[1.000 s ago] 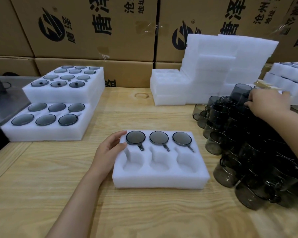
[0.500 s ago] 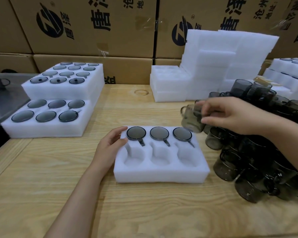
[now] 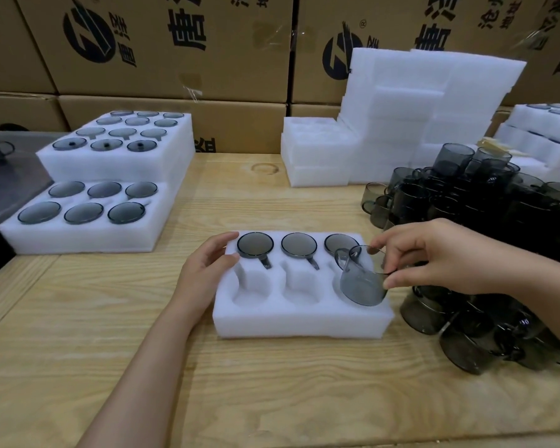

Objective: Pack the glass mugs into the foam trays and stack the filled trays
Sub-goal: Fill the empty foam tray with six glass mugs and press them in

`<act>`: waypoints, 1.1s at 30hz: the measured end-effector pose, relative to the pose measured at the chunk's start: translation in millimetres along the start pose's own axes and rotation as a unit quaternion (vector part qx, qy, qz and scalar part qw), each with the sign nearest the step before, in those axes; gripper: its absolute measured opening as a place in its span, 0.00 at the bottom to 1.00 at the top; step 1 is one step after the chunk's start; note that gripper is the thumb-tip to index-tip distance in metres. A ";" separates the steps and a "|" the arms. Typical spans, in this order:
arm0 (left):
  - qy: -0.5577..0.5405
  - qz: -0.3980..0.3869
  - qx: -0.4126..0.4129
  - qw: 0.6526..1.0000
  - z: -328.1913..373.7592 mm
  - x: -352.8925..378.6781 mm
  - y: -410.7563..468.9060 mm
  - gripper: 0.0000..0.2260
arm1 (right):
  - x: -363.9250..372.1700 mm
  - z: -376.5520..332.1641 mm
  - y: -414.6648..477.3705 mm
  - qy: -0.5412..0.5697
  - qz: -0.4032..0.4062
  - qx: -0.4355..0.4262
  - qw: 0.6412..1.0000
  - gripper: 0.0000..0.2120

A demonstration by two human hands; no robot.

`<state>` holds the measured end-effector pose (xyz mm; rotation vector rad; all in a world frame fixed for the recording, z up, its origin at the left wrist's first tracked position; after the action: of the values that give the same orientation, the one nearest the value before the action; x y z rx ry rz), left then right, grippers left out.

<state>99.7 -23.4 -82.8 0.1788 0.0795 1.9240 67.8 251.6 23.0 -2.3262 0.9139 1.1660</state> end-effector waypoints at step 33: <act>0.015 -0.007 0.025 1.000 -1.7 -0.3 1.6 0.17 | 95.5 4.6 46.5 -0.209 -0.007 0.113 0.971 0.41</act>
<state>98.0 -24.2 -84.3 0.1815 0.1489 1.9117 75.2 184.6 -59.3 -1.8099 0.8215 1.3942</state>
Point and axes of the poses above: each hand's wrist, its own y-axis towards the middle knuckle, its own x-axis out of the palm, z = x × y, the point moved 10 cm from there along y, towards the middle knuckle, and after that the axes turned 1 degree about x, right-handed, at the moved point
